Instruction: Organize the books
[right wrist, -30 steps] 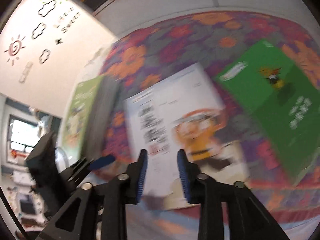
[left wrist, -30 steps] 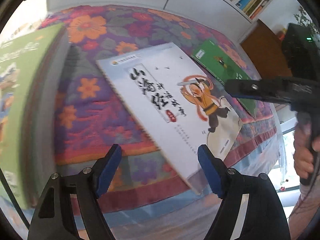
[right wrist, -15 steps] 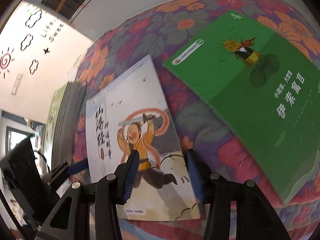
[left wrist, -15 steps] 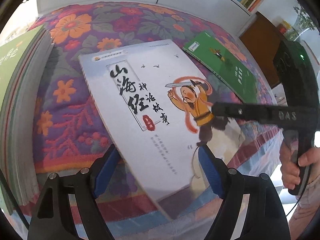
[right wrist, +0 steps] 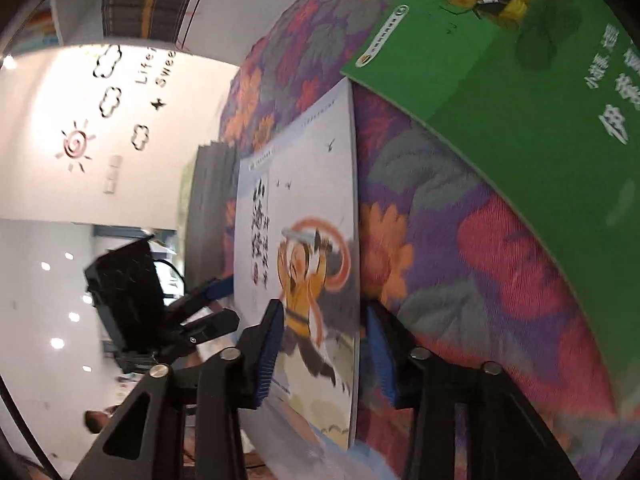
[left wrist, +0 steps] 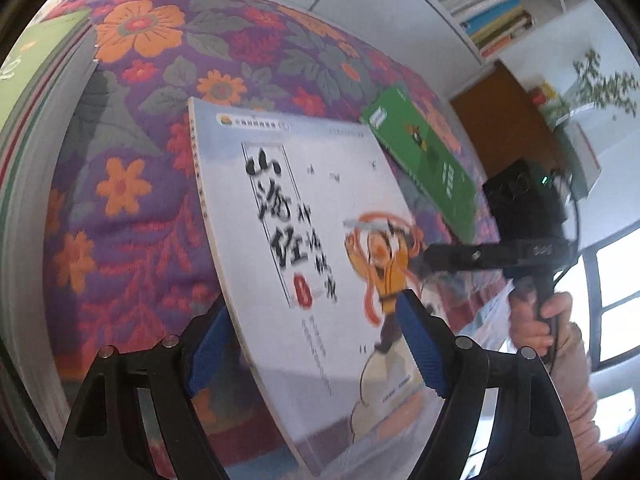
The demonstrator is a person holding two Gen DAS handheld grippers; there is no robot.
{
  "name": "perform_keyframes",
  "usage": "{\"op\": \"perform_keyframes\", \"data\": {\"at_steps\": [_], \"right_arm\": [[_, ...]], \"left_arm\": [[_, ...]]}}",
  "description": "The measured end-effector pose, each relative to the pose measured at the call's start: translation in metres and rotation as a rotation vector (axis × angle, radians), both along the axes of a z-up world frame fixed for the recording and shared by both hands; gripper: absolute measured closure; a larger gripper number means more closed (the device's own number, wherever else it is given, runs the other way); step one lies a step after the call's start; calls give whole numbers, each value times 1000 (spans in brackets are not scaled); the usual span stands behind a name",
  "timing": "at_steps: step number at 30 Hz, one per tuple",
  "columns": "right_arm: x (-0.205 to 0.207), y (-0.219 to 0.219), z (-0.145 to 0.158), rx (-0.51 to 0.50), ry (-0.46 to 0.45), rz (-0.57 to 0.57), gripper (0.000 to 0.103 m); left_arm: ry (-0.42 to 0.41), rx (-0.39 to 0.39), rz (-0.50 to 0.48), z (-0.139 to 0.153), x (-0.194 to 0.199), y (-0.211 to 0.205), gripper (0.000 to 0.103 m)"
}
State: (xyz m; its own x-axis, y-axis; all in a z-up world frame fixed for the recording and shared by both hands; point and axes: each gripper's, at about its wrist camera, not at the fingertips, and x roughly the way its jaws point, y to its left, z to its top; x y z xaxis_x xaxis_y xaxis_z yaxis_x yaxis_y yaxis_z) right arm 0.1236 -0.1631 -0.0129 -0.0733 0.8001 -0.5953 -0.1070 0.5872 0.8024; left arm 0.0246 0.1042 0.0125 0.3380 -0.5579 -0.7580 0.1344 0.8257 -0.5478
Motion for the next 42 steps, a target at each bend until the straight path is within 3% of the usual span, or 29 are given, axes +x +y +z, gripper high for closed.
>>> {"op": "perform_keyframes", "data": {"at_steps": [1, 3, 5, 8, 12, 17, 27, 42], "right_arm": [[2, 0, -1, -1, 1, -3, 76], [5, 2, -2, -32, -17, 0, 90], [4, 1, -2, -28, -25, -9, 92], [-9, 6, 6, -84, -81, -10, 91], [-16, 19, 29, -150, -155, 30, 90], [-35, 37, 66, -164, -247, 73, 90], [-58, 44, 86, -155, -287, 59, 90], [-64, 47, 77, -162, -259, 52, 90]], "left_arm": [[-2, 7, 17, 0, 3, 1, 36], [-6, 59, 52, 0, 6, 0, 60], [-8, 131, 92, 1, 8, -3, 74], [-6, 201, 101, 5, 9, -11, 73], [-64, 374, 59, 19, 3, -28, 73], [-95, 433, 22, 32, 0, -39, 73], [-117, 362, 29, 50, -8, -31, 74], [-56, 296, 13, 30, -17, -35, 72]]}}
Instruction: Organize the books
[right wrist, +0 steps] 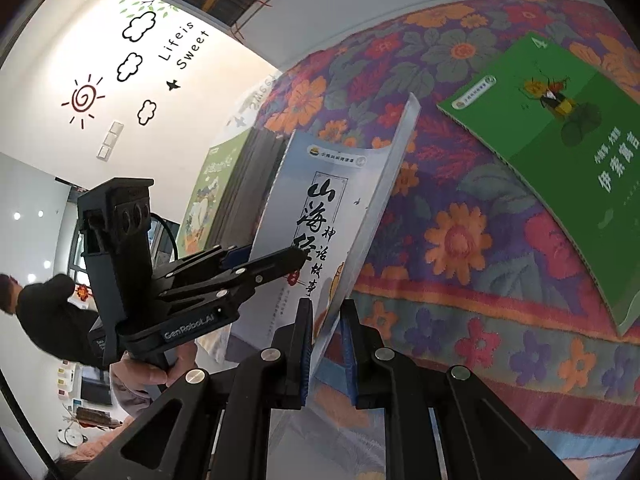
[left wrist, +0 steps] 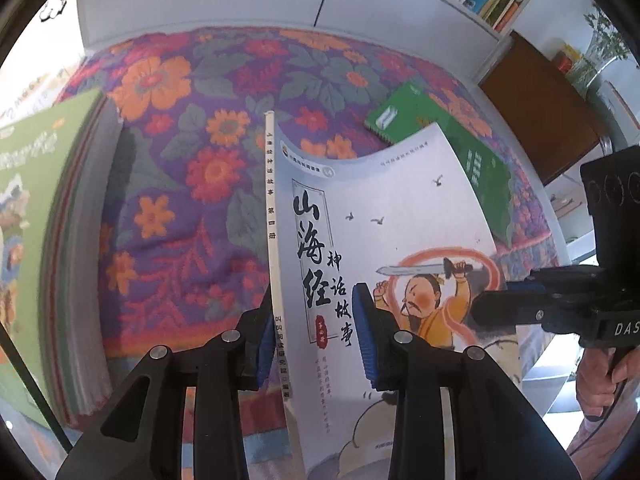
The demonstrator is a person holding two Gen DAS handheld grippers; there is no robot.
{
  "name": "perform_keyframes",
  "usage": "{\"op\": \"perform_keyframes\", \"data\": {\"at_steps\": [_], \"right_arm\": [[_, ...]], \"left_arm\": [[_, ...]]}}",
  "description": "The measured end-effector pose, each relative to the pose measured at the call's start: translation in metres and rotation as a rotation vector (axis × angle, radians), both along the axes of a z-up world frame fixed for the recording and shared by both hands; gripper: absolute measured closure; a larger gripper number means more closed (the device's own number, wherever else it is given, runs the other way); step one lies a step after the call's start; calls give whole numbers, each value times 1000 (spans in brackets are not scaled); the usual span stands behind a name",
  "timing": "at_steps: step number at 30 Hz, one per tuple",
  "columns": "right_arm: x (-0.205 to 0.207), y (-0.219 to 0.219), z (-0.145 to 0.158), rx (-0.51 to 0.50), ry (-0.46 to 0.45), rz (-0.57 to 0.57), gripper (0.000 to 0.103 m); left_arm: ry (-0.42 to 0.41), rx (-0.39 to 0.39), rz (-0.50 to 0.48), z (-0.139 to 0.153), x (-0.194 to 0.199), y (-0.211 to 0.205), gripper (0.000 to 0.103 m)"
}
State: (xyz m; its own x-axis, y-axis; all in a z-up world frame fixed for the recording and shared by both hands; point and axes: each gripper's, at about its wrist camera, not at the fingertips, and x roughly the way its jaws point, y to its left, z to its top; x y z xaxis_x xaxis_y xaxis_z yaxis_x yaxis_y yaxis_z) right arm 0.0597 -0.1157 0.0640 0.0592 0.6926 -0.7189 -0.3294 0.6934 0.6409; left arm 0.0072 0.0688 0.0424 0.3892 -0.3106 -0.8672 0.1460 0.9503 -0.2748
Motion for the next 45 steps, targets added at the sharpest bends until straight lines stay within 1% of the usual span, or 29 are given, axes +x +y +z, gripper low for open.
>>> {"op": "perform_keyframes", "data": {"at_steps": [3, 5, 6, 9, 13, 15, 19, 23, 28, 45], "right_arm": [[-2, -1, -10, -2, 12, -8, 89], [0, -6, -15, 19, 28, -26, 89], [1, -9, -17, 29, 38, -31, 89], [2, -11, -25, -3, 49, -42, 89], [4, -8, -43, 15, 125, -46, 89], [4, -3, -49, 21, 141, -39, 89], [7, 2, -49, 22, 143, -32, 89], [9, -6, -47, 25, 141, -44, 89], [8, -11, -50, 10, 156, -58, 89], [10, -9, -51, 7, 163, -59, 89]], "left_arm": [[9, -4, 15, -10, 0, 1, 70], [36, -52, 13, -16, 2, 4, 70], [44, -63, 13, -19, 2, 5, 70], [36, -57, 5, -22, 0, 3, 69], [49, -69, 1, -22, 0, 4, 69], [52, -84, 3, -22, 1, 6, 69], [59, -105, 0, -22, 2, 9, 69], [63, -113, -5, -22, 1, 11, 66], [57, -81, -13, -21, 1, 7, 67], [61, -95, -11, -23, 2, 9, 67]]}}
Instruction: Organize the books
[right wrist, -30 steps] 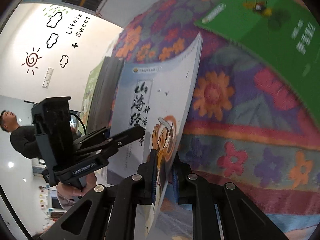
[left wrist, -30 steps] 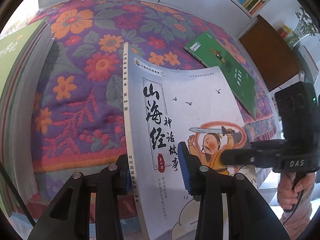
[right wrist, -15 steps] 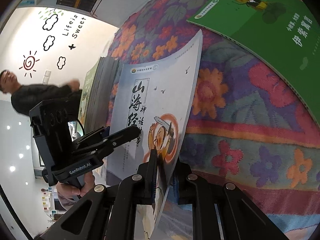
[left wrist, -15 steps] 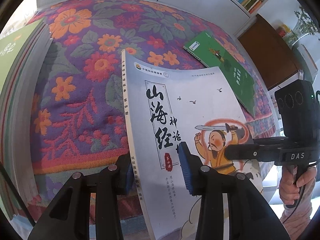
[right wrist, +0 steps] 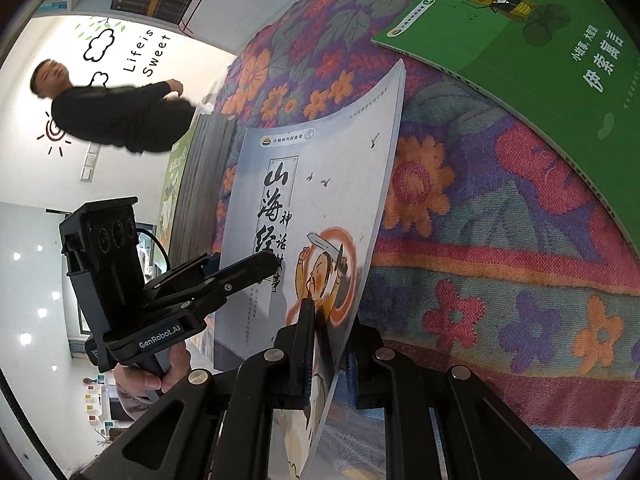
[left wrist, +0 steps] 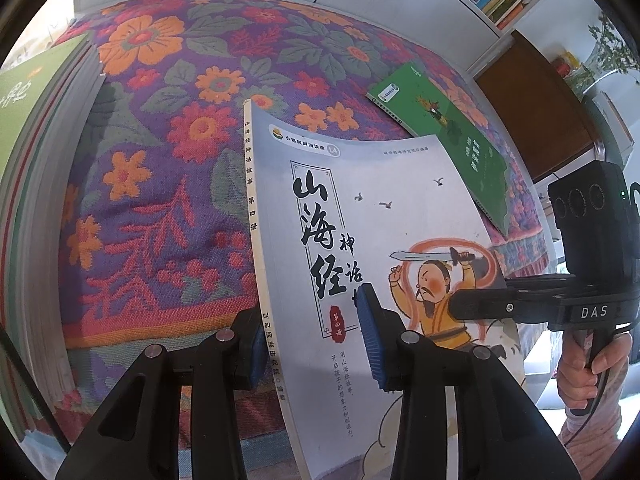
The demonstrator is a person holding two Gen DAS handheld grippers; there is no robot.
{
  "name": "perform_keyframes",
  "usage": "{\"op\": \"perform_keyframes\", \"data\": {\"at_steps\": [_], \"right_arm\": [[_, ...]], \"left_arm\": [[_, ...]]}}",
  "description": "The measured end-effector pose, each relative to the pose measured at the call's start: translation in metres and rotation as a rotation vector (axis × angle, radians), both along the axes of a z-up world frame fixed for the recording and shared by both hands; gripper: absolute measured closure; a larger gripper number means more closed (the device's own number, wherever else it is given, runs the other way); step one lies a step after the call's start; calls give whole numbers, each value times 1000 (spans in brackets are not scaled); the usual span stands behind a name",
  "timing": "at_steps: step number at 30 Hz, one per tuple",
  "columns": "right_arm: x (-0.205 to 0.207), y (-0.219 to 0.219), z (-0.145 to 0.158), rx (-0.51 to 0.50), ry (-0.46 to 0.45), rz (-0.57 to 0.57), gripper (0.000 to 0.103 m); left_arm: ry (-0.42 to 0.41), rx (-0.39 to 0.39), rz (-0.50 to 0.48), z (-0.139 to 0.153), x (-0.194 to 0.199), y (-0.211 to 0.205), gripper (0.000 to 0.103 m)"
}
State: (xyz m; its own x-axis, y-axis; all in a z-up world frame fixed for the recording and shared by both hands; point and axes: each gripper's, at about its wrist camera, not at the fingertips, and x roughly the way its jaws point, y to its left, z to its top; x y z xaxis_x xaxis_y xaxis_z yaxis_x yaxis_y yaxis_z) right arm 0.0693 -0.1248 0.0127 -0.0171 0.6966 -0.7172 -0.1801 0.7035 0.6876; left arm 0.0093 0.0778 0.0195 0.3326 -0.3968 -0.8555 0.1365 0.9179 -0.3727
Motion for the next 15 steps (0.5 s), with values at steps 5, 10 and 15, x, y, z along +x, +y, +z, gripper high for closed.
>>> {"op": "perform_keyframes", "data": {"at_steps": [5, 10, 15], "right_arm": [[1, 0, 0, -3, 0, 1, 89], [4, -5, 3, -7, -2, -11, 89], [10, -16, 6, 0, -30, -41, 89]], "left_arm": [[0, -1, -2, 0, 0, 0, 67], [1, -1, -3, -1, 0, 0, 67], [4, 4, -3, 0, 1, -1, 67]]}}
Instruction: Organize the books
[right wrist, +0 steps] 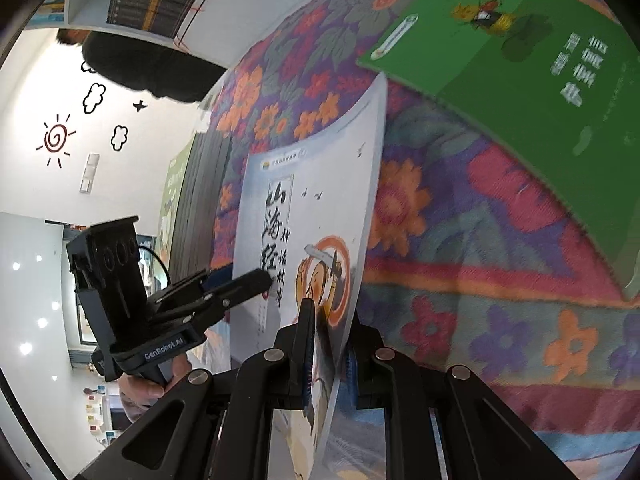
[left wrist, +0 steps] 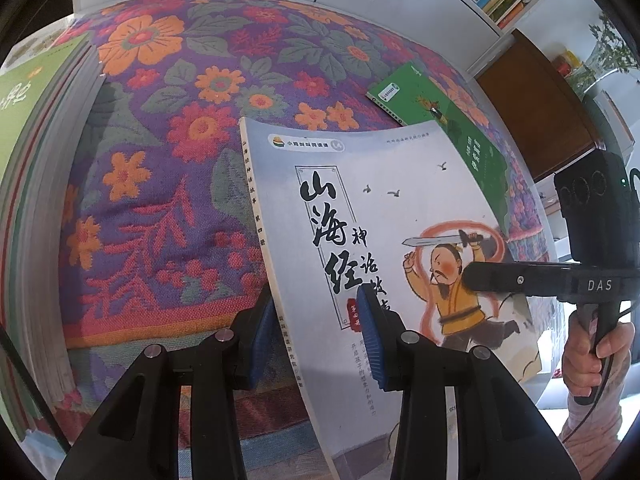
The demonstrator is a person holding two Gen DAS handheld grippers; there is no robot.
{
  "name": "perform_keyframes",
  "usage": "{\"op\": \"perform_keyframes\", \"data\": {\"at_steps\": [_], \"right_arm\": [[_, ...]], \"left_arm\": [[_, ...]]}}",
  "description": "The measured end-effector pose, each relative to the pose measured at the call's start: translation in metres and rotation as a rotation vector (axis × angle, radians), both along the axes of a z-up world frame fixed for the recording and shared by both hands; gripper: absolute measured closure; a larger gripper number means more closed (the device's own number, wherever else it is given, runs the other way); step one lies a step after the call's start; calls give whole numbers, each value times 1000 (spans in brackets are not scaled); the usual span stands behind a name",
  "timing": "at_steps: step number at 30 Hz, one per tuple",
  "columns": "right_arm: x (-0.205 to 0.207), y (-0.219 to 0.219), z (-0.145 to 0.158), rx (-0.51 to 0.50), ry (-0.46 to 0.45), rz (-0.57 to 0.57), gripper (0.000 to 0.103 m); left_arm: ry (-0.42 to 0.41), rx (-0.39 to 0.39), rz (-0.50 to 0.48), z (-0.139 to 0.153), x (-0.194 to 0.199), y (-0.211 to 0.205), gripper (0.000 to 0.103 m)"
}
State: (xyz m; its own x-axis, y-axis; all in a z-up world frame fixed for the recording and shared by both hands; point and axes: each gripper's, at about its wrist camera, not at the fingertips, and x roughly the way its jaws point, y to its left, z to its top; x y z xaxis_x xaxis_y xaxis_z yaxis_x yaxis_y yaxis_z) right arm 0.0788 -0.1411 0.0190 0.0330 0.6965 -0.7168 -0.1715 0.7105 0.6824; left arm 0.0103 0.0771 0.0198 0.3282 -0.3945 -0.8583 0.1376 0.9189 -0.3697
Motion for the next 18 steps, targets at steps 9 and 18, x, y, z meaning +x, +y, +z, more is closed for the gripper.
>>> {"op": "perform_keyframes", "data": {"at_steps": [9, 18], "right_arm": [[-3, 5, 9, -18, -23, 17, 90], [-15, 10, 31, -41, -91, 45, 89]], "left_arm": [[14, -69, 4, 1, 1, 4, 67], [-18, -93, -9, 14, -1, 0, 67]]}}
